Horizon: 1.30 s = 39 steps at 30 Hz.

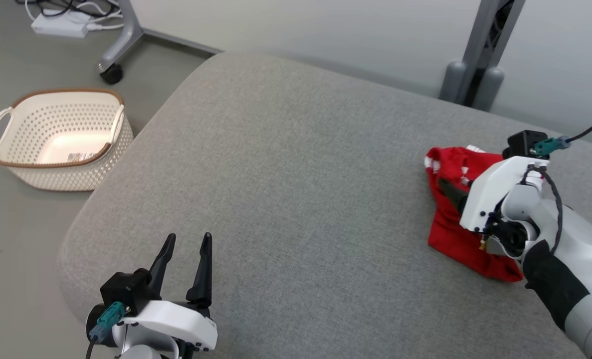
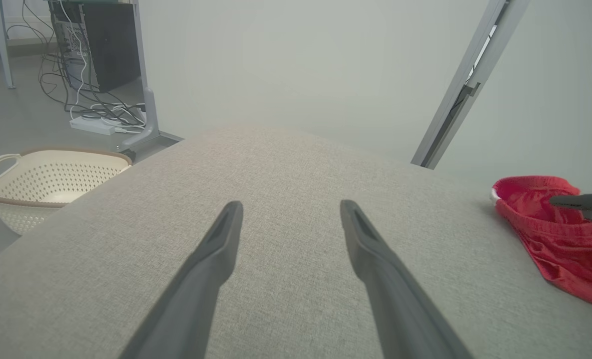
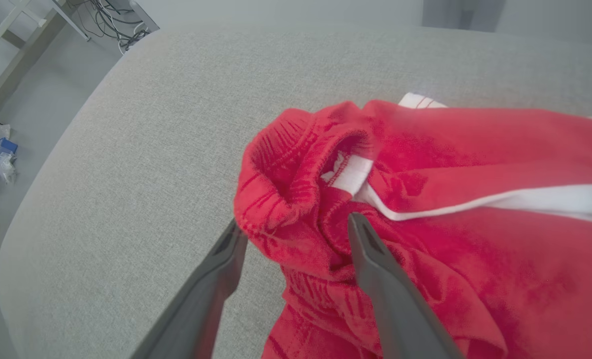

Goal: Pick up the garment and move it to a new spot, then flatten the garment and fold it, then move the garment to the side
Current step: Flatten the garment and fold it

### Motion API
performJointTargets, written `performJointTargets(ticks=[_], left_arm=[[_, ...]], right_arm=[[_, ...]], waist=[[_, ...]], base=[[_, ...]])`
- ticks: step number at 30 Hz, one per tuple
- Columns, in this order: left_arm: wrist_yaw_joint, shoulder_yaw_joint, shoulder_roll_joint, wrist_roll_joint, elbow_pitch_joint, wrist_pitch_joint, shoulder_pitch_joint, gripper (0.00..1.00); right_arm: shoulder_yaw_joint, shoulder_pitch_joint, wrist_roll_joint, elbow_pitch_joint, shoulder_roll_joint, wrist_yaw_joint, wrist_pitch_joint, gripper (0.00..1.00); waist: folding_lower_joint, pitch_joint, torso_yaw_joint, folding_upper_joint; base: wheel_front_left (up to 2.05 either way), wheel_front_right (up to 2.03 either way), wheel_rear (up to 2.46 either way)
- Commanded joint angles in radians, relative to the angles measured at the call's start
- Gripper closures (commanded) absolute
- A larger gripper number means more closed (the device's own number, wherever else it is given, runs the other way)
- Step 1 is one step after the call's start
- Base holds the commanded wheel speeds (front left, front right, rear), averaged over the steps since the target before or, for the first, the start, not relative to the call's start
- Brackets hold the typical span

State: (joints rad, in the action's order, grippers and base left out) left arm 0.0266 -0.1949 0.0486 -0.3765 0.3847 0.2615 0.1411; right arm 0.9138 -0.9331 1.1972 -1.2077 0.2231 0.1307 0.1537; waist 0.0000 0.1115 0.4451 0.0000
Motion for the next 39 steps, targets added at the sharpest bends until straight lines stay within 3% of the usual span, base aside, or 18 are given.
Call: performJointTargets(ticks=[1,9,16,27,32,39], left_arm=[[0.002,0.008,0.005,0.008,0.001,0.003,-0.008,0.0],[0.006,0.036,0.005,0.04,0.005,0.003,-0.037,0.0],[0.016,0.055,0.005,0.064,-0.005,0.003,-0.048,0.0],[0.01,0.084,0.005,0.054,-0.055,0.003,-0.041,0.0],[0.004,0.101,0.004,0.044,-0.083,0.003,-0.042,0.0],[0.009,0.107,0.005,0.057,-0.104,0.003,-0.058,0.0]], right_arm=[[0.007,0.002,-0.001,0.016,-0.004,0.0,-0.004,0.0],[0.058,0.02,-0.019,0.092,-0.012,0.0,-0.013,0.0],[0.076,0.02,-0.03,0.161,0.021,0.0,-0.087,0.0],[0.074,0.113,-0.095,0.232,0.117,0.0,-0.386,0.0],[-0.037,0.186,-0.147,0.308,0.157,0.0,-0.422,0.0],[-0.378,0.416,-0.448,0.509,0.137,0.0,-0.42,0.0]], waist=[[0.0,-0.03,-0.023,0.0],[0.0,-0.119,-0.081,0.0],[0.0,-0.163,-0.131,0.0],[0.0,-0.185,-0.25,0.0],[0.0,-0.179,-0.29,0.0],[0.0,-0.164,-0.329,0.0]], base=[[0.0,0.0,0.0],[0.0,0.0,0.0],[0.0,0.0,0.0],[0.0,0.0,0.0],[0.0,0.0,0.0],[0.0,0.0,0.0]])
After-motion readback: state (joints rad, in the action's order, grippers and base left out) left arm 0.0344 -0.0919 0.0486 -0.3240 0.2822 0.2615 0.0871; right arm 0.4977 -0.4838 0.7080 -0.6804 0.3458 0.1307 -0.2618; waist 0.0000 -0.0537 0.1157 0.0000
